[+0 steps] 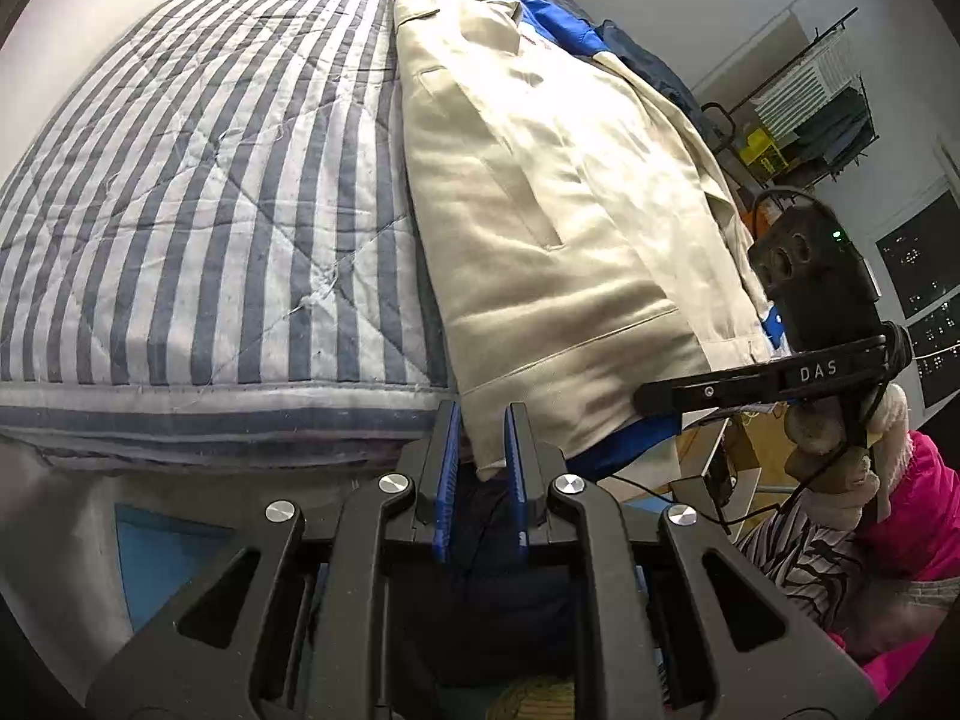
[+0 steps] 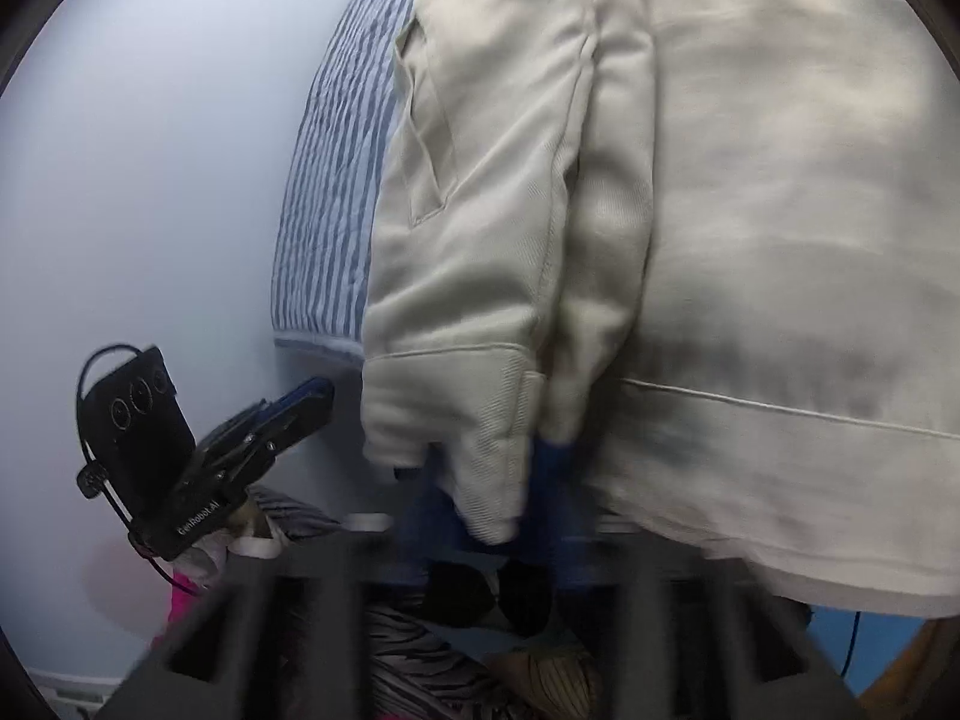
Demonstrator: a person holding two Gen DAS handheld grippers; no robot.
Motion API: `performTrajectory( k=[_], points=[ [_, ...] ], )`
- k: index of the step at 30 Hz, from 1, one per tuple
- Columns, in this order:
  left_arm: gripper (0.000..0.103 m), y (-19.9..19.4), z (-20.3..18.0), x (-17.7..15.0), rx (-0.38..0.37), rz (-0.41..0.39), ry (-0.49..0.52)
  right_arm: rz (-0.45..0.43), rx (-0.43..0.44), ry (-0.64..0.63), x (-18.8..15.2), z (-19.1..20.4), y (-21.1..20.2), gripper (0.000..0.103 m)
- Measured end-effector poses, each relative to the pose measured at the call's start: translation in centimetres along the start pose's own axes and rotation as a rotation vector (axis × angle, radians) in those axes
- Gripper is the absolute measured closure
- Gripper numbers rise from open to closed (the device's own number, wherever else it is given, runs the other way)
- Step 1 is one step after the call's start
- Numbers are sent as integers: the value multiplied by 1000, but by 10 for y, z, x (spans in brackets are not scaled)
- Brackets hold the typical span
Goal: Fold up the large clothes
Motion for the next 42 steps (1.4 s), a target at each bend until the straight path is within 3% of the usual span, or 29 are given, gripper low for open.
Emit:
performTrajectory(
  k=[1,5,7,9,12,16,19,21,26,27,28,32,36,39,42],
  points=[
    [91,5,-4,1,0,-2,3,-8,-29,-39,2,6,-6,94],
    [91,26,-29,2,-39,4,23,-65,-80,-165,11,34,-37,97],
    [91,44,-50,-18,-65,82,97,-94,-113,-197,18,44,-51,97],
    [91,58,-64,-46,-34,173,207,-101,-135,-205,21,45,-55,97],
    [91,49,-65,-58,-35,166,207,-100,-138,-195,20,42,-54,97],
    [91,5,-45,-35,-42,45,104,-113,-49,-122,14,30,-54,97],
    [91,-24,-32,-14,0,-54,91,-138,139,12,7,28,-44,97],
    [91,-36,-26,-3,21,-92,91,-138,207,62,-5,23,-34,97],
    [91,-33,-26,22,73,-117,96,-42,-3,-9,-28,4,6,90],
    [91,-26,-30,25,78,-113,103,-36,-38,-53,-29,6,5,83],
    [91,-20,-33,29,80,-108,109,-45,-71,-97,-29,10,1,75],
    [91,2,-48,42,97,-108,132,-146,-171,-281,-14,36,-40,72],
    [91,26,-64,53,105,-102,168,-327,-273,-397,34,53,-87,72],
    [91,41,-69,53,100,-79,180,-444,-285,-424,89,61,-104,72],
    [91,53,-68,46,102,-40,202,-483,-276,-445,150,66,-104,72]
  ],
)
Point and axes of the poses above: each gripper's, at about its wrist camera, not at the fingertips, and y roughly the way its jaws point, z to its left, x to its top, the point moved 8 cm from there along y, roughly the way its jaws point, and after that the axes turned 2 degrees about -y, right-handed, at the moved point
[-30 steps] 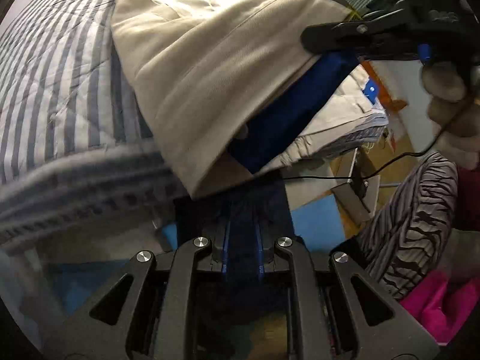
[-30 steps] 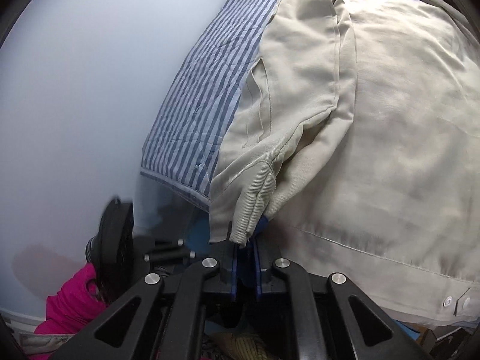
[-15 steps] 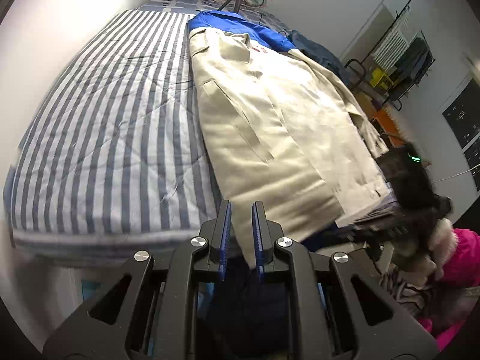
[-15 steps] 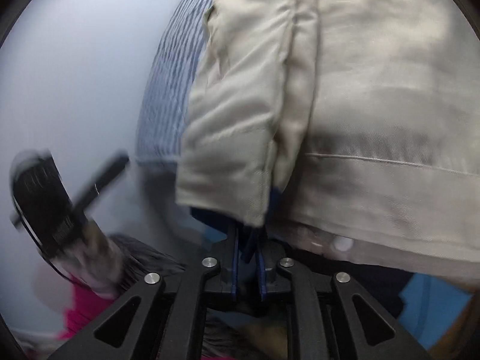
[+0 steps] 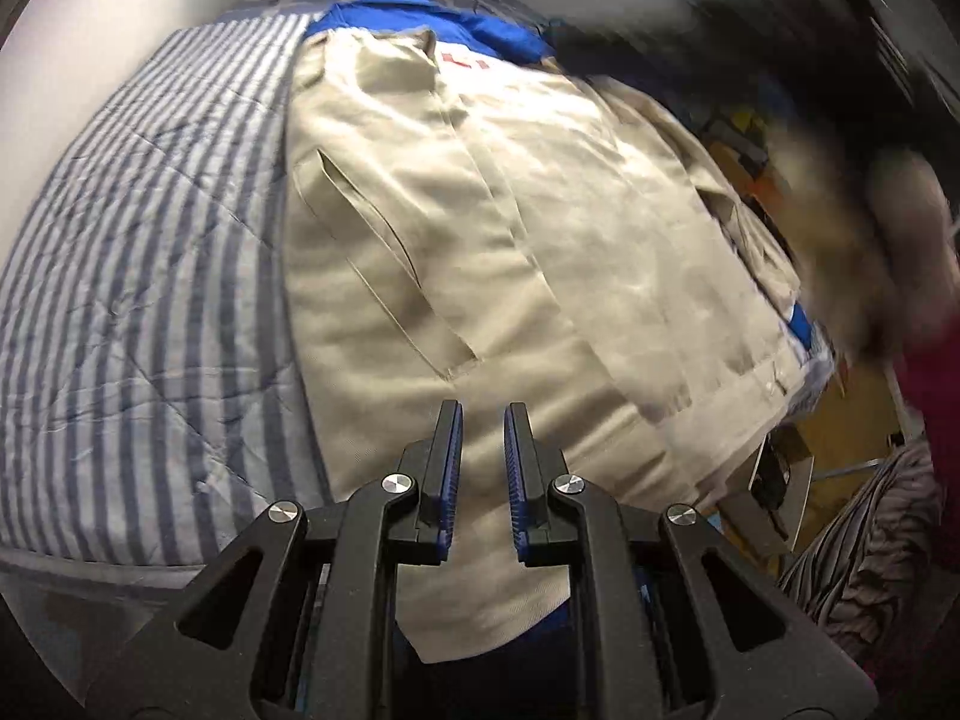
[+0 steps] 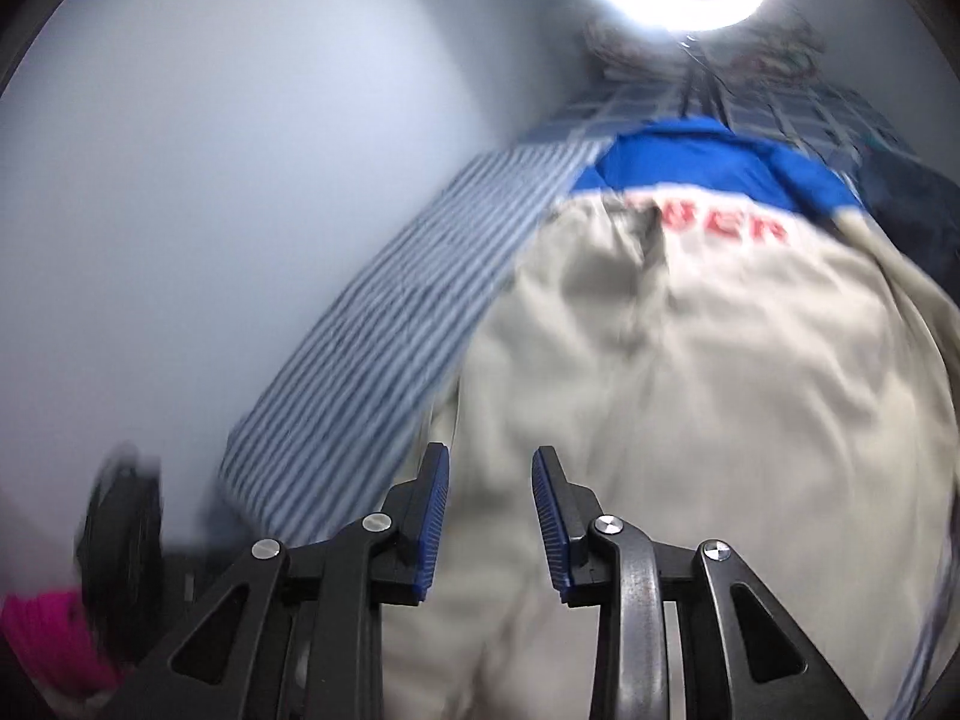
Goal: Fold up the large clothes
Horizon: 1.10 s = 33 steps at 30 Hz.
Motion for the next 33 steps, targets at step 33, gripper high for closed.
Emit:
performTrajectory(
  k=[33],
  points=[
    [90,-17,-42,12,-68,-93,118,-49,-148,88,89,-106,58,73]
  ],
)
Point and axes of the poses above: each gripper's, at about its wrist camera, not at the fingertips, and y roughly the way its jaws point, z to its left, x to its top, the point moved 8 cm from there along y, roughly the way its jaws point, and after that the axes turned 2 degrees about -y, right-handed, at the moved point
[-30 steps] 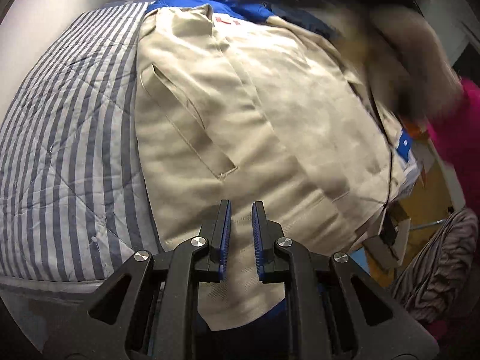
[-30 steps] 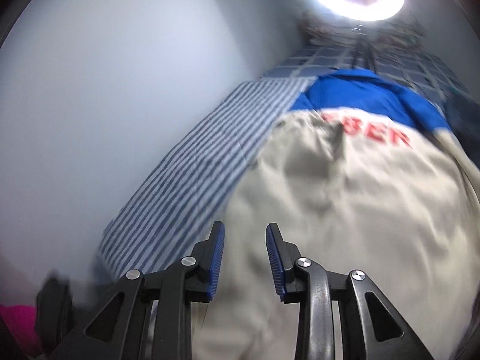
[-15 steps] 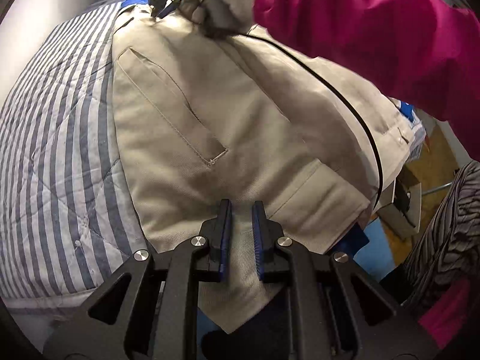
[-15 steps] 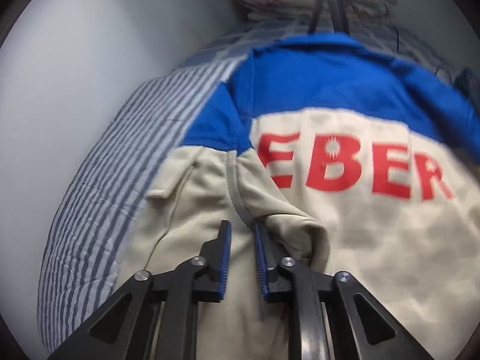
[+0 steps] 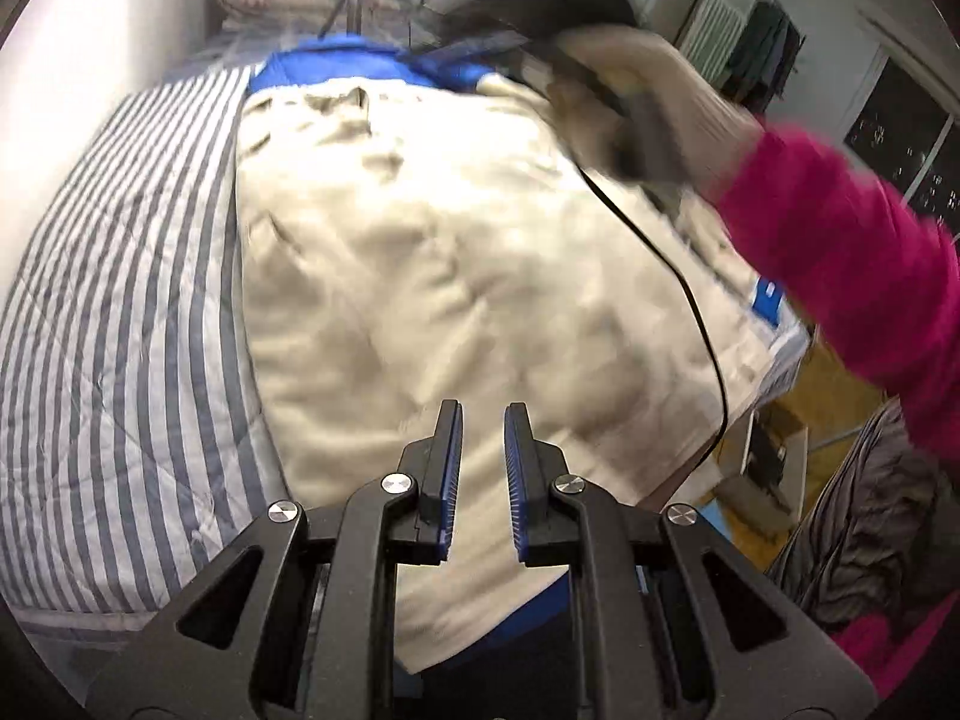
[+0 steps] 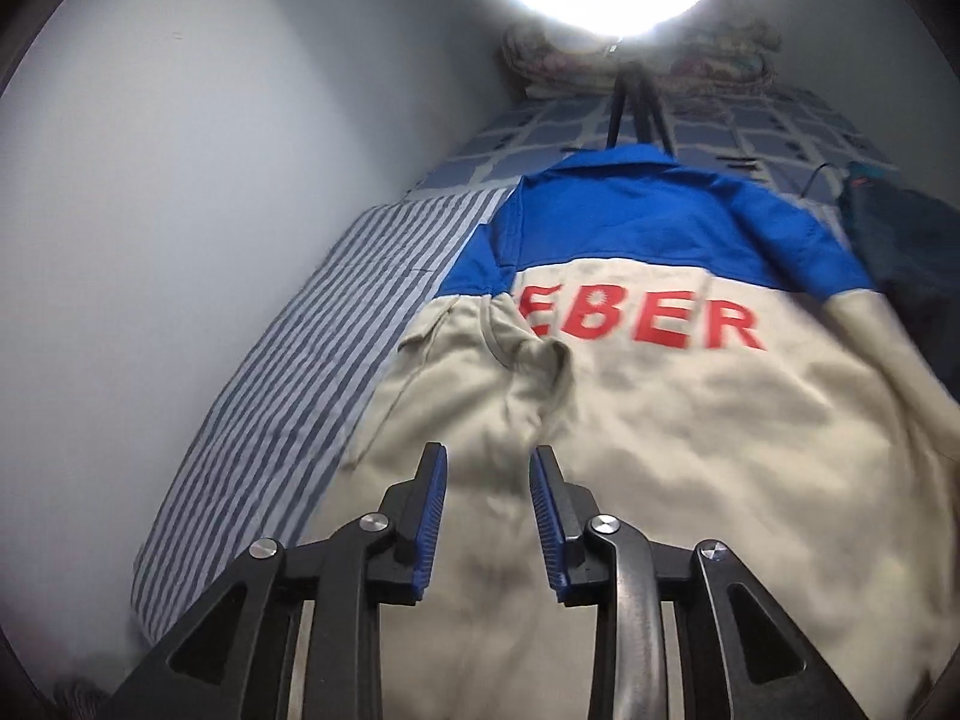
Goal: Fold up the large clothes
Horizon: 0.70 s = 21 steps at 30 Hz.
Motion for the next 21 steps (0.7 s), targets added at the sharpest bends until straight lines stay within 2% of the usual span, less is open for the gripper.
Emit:
performTrajectory(
  k=[3,4,6,13,18,21],
  points=[
    [71,-8,-14,16,-10,-46,16,-22,-8,13,-22,-15,-52,69],
    [69,-11,-18,21,-7,-59,29,-32,-13,19,-27,-21,-66,65],
    [69,-15,-26,32,-13,-76,51,-54,-48,28,-44,-35,-102,60],
    [68,-10,-46,56,-57,-70,33,-115,-153,135,-97,-107,-201,60],
    [68,-1,-54,66,-86,-48,-8,-157,-247,260,-132,-173,-253,59],
    [68,8,-55,70,-107,-19,-47,-152,-299,337,-161,-213,-271,58]
  ],
)
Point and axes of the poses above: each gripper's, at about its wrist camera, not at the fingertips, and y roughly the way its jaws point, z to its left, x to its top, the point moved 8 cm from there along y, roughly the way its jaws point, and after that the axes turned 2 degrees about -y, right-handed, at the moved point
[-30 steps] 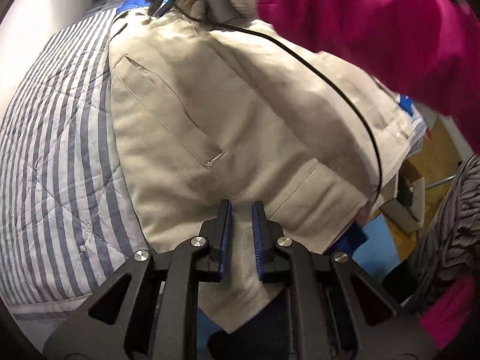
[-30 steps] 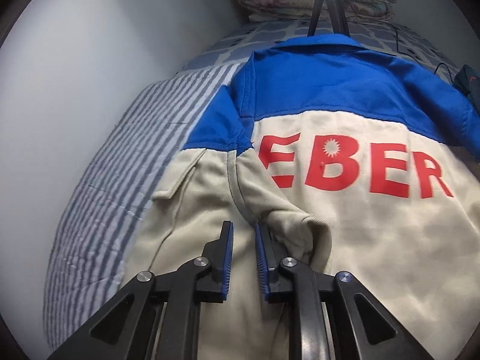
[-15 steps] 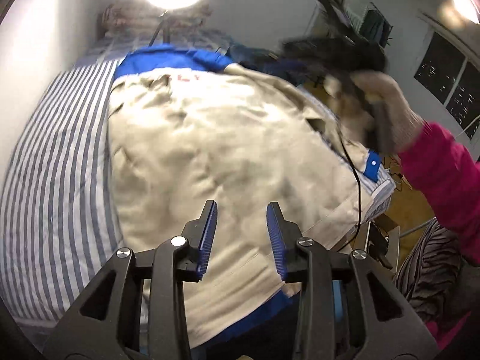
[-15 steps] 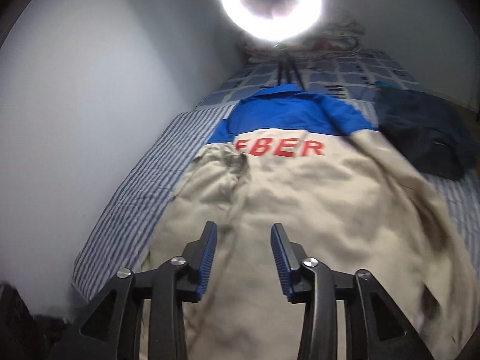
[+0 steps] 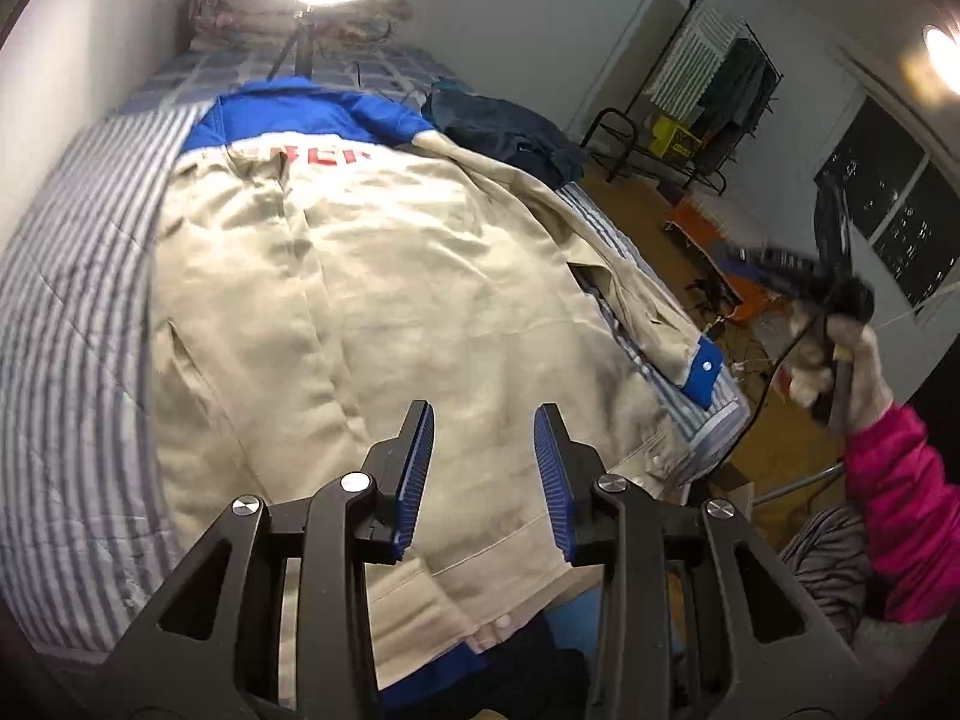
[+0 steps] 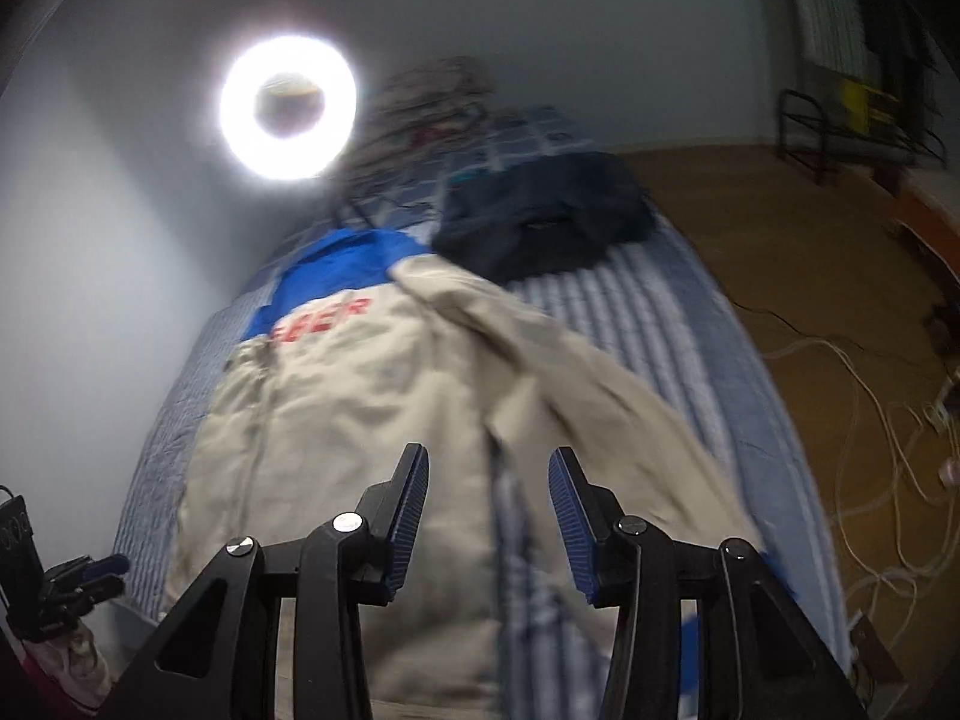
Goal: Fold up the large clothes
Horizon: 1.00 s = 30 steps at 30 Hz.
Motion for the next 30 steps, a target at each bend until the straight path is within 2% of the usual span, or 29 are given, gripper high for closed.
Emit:
performTrajectory(
  k=[6,12,17,23,24,25,27,30],
  points=[
    [68,14,4,7,9,22,-15,69,-110,158,-41,-97,8,58],
    [68,27,12,0,9,54,-46,132,-141,272,-64,-157,26,57],
    [68,33,10,-4,14,72,-24,150,-146,308,-68,-177,41,55],
    [68,37,13,-6,20,81,-28,205,-127,239,-73,-161,66,54],
    [68,38,13,-6,21,82,-29,215,-132,221,-74,-158,69,57],
    [68,38,14,-6,23,82,-30,216,-141,199,-74,-155,70,71],
    [68,38,15,-6,27,82,-34,219,-165,175,-74,-153,67,86],
    [68,38,15,-6,25,83,-32,189,-155,184,-69,-150,53,93]
  ],
)
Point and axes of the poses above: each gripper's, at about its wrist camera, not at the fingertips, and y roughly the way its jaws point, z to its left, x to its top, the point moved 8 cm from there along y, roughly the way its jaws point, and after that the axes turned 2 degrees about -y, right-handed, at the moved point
